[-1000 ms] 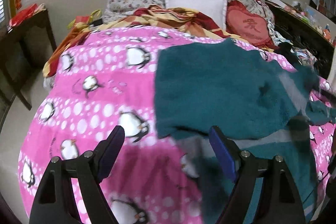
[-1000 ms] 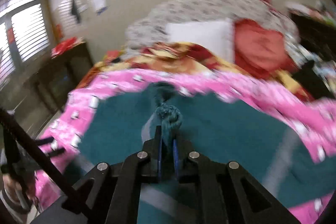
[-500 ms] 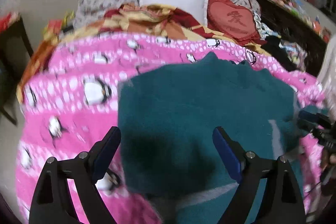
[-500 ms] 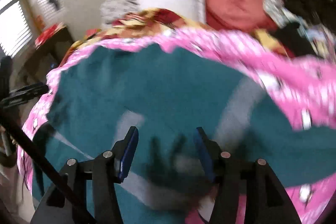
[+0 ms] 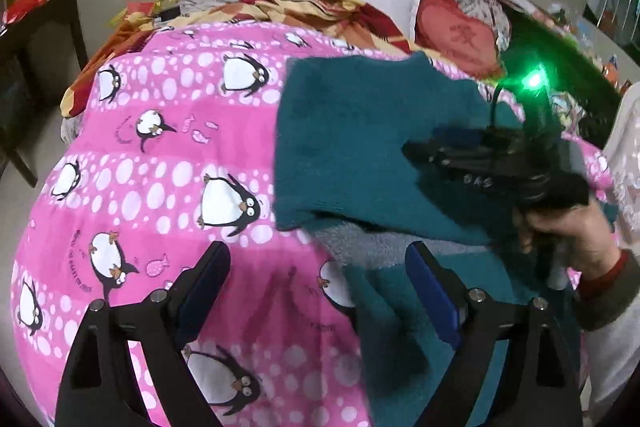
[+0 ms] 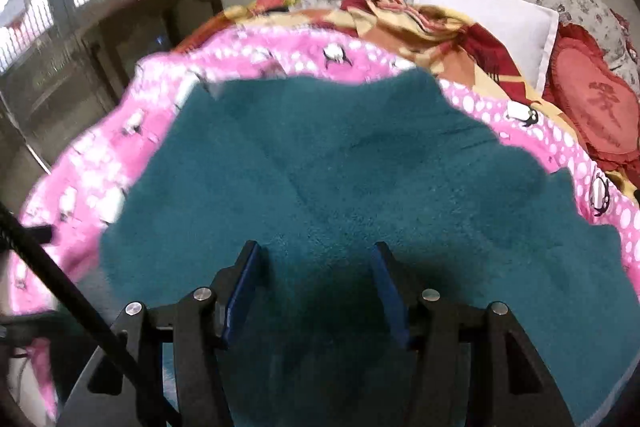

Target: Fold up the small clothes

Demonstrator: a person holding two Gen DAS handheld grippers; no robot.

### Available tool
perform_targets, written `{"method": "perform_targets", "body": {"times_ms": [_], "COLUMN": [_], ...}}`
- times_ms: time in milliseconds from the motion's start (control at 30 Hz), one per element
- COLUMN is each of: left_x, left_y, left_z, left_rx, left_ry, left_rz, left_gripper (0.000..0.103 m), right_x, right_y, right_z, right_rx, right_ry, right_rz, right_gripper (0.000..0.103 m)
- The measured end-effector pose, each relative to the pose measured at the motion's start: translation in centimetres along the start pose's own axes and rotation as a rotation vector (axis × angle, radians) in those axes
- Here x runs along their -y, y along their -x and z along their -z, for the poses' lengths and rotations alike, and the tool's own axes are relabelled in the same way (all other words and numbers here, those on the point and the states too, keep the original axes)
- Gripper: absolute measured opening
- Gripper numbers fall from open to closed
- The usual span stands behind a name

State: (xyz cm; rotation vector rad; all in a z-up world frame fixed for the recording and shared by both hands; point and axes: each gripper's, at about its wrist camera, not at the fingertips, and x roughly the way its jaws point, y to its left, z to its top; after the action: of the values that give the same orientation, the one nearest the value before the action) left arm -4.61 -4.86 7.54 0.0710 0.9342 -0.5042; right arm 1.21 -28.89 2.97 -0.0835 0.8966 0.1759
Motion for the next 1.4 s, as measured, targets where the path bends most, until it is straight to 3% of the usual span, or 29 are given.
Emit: {"method": "perform_targets", "body": {"times_ms": [100,267,400,500,600,667,700,733,833,933,1067,1267,1300,1367,1400], "left_x": [-0.3,-0.1,0.1,0.4,0.6,0.8,0.9,1.0,1.2,1.6,2.5,3.9,3.9,3.7,3.6], "left_y": [0.2,0.2,0.1,-0.4,-0.3,0.0,0.0,0.0,-0.3,-1.2,-1.9,-1.2,-1.1,-0.8,-0.7], "left_z": [-0.2,-0.7,-1.0,-1.2,-1.3,-1.4,-1.5,-1.5,-1.5,-1.8,-2.2,-2.1,-2.1,-2.1,-2.1], "left_rx": [0.002,0.021,0.03,0.025,0.024,0.04,0.045,0.047,0.046,0.04,0.03,0.044,0.044,0.046,0.047], "left_ry": [-0.017,-0.025,-0.016,-0.008,-0.014,-0.028,-0.034,-0.038,-0.038,-0.027,-0.013,-0.047,-0.048,-0.046,-0.043], "left_rz": [0.004,-0.004,-0.011,-0.038,-0.038,-0.054,-0.065,-0.071,-0.058,-0.041,-0.022,-0.037,-0.039,-0.044,-0.05], "left_gripper": [0.089,0.089,0.089,0.089,0.089,0.089,0.089,0.089,0.089,0.089,0.089,0.089,0.089,0.089,0.089], "right_x": [0.1,-1.3,-2.2,-1.9,-1.3,-0.3,0.7,1.7,5.4,9.3,12.3,10.8,10.7,10.9,10.9], "right_y": [0.9,3.8,4.2,1.7,0.4,1.9,3.6,5.6,11.2,14.4,13.7,10.2,9.5,8.7,8.5], "right_z": [0.6,-1.5,-4.2,-5.5,-4.7,-4.0,-3.5,-2.6,1.1,5.5,10.1,10.6,10.4,10.5,10.5], "right_rx": [0.012,0.107,0.189,0.17,0.152,0.157,0.168,0.183,0.19,0.149,0.087,0.072,0.069,0.073,0.071], "right_ry": [0.018,0.111,0.149,0.119,0.071,0.026,-0.005,-0.036,-0.106,-0.219,-0.367,-0.373,-0.382,-0.394,-0.397], "right_rz": [-0.005,0.042,0.158,0.156,0.086,0.032,0.018,0.02,0.06,0.144,0.112,0.056,0.049,0.026,0.029], "right_gripper": [0.009,0.008,0.008,0.008,0.011,0.031,0.058,0.069,0.07,0.079,0.079,0.078,0.073,0.049,0.029]}}
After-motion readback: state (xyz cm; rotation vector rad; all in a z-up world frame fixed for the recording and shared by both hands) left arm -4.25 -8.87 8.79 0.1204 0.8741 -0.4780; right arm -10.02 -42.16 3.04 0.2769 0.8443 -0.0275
